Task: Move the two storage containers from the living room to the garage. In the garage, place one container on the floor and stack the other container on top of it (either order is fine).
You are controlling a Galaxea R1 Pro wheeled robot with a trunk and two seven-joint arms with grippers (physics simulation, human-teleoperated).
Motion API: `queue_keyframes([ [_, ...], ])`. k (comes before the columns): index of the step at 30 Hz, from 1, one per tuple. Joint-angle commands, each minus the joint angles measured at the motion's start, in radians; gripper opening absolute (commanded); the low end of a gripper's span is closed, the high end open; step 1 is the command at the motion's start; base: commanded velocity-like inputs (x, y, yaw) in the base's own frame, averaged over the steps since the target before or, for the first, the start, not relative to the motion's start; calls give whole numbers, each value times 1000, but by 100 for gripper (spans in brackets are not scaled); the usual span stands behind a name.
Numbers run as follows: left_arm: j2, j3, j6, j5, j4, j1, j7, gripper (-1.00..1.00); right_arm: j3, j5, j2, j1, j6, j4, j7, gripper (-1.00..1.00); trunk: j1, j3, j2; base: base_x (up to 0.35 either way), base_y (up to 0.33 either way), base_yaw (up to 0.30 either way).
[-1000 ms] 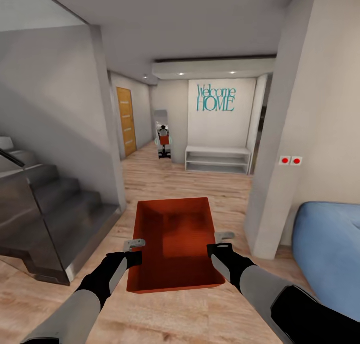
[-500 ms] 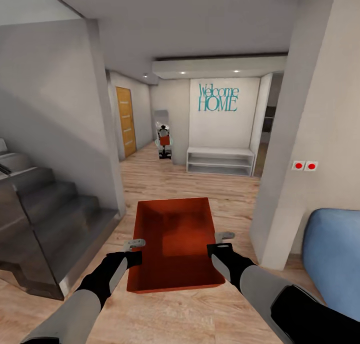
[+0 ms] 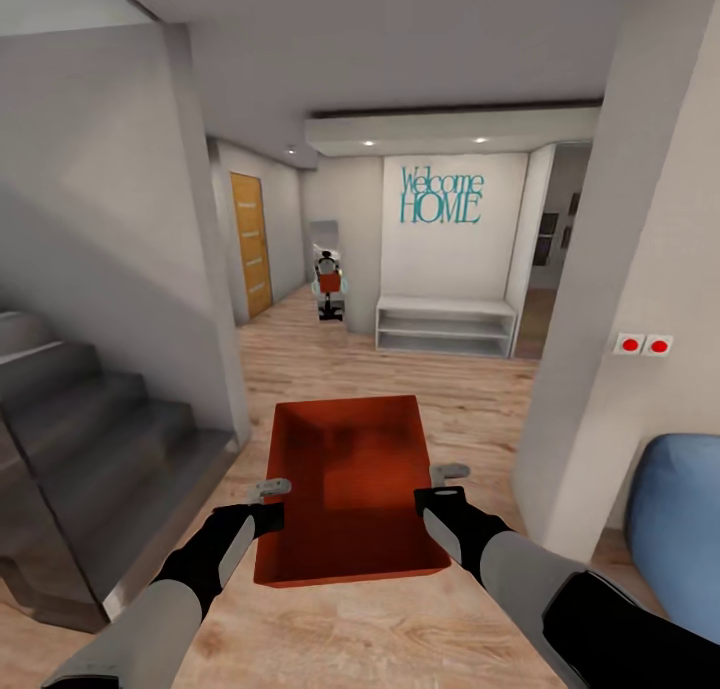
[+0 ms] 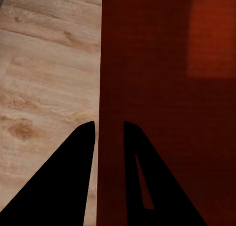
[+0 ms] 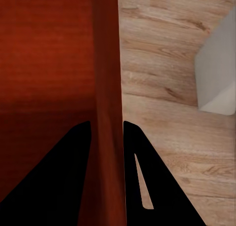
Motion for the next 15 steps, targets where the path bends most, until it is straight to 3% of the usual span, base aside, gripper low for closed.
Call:
queue_keyframes([
  [1,0,10,7,-16,1,0,53,-100,9,3,0,0,-3,-5,2,-100,1,0,-1,323,76,0],
  [15,0,10,6,-17,1,0,53,-100,8,0,0,0,-7,1,2,-100,1,0,-1,323,76,0],
])
